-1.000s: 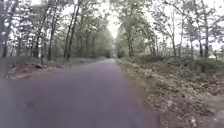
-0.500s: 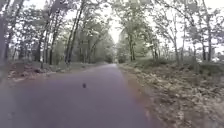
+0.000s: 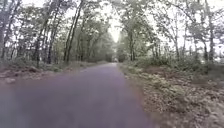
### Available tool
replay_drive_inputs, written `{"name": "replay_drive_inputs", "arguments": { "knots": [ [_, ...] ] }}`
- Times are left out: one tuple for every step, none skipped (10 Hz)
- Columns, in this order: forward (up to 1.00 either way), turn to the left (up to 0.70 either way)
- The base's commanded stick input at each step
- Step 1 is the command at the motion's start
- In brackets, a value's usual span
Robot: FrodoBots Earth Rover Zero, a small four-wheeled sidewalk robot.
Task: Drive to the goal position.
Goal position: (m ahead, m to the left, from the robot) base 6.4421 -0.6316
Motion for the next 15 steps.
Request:
{"name": "replay_drive_inputs", "arguments": {
  "knots": [
    [0.7, 0.0],
    [0.7, 0.0],
    [0.7, 0.0],
    [0.7, 0.0],
    [0.7, 0.0],
    [0.7, 0.0],
    [0.7, 0.0],
    [0.7, 0.0],
    [0.7, 0.0],
    [0.7, 0.0],
    [0.7, 0.0],
    [0.7, 0.0],
    [0.7, 0.0],
    [0.7, 0.0],
    [0.7, 0.0]
  ]
}}
